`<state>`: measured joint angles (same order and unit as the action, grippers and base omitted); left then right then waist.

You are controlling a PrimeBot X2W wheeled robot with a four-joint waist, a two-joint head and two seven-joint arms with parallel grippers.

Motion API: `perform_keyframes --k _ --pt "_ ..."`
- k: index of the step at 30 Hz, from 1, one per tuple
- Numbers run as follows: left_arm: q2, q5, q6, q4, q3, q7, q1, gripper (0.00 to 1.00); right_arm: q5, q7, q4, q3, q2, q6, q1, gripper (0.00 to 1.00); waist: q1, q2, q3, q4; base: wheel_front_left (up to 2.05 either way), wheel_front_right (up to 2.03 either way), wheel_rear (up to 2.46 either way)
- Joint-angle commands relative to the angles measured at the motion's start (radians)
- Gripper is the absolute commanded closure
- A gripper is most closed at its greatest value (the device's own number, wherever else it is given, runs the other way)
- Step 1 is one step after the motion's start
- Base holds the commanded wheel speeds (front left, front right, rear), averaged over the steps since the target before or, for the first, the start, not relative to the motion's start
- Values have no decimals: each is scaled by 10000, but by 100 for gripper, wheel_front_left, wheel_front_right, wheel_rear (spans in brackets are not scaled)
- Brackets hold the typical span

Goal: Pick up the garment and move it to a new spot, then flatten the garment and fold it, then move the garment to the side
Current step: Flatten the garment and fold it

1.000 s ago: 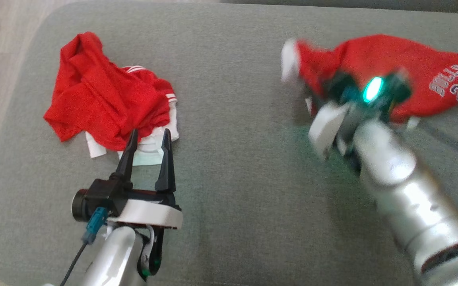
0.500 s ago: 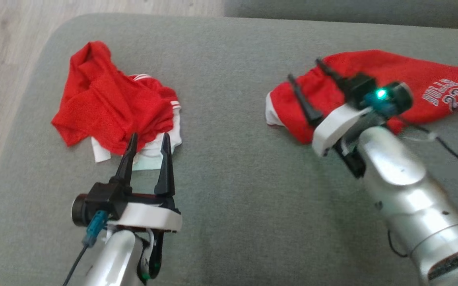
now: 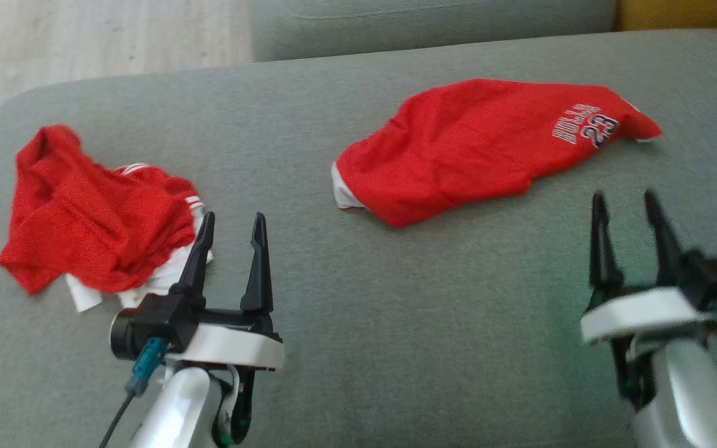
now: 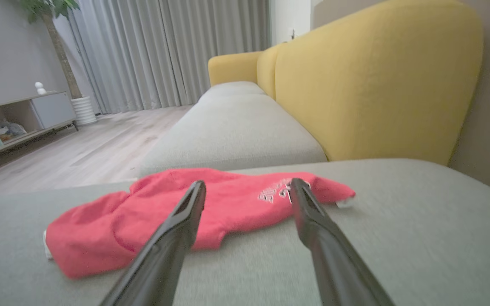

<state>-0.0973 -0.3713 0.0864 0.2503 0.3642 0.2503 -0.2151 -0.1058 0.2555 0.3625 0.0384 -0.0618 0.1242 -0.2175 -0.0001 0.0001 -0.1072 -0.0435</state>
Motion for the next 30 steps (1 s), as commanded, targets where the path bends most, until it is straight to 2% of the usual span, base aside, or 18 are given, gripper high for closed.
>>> perform_keyframes --k 1,9,14,19,22,26,30 --pt "-197 -13 -46 -356 -227 13 -257 0 -140 61 -450 -404 108 65 -136 0 1 -1 -90 -292 0 0 0" --pt "-471 257 -274 -426 76 -398 -1025 0 -561 62 -1483 -382 114 65 -31 0 1 -1 -884 -919 0 0 0" --pt "-395 162 -689 -142 372 -972 -1790 0 -666 62 -1694 -404 114 65 -61 0 1 -1 -1429 -1180 0 0 0" --pt "-428 247 -1098 904 739 -1984 -2994 0 -886 62 -1763 -597 115 65 -81 0 1 -1 -2017 -1563 0 0 0" --pt "-466 279 -1004 1713 695 -2490 -3638 0 -986 62 -1868 -750 115 65 -115 0 1 -1 -2284 -1791 0 0 0" --pt "-643 483 -698 2773 561 -2656 -4370 0 -1147 62 -1927 -914 115 65 -153 0 1 -1 -2557 -2043 0 0 0" --pt "-615 425 -782 3665 575 -2843 -4837 0 -1237 62 -1958 -979 115 65 -143 0 1 -1 -2729 -2161 0 0 0"
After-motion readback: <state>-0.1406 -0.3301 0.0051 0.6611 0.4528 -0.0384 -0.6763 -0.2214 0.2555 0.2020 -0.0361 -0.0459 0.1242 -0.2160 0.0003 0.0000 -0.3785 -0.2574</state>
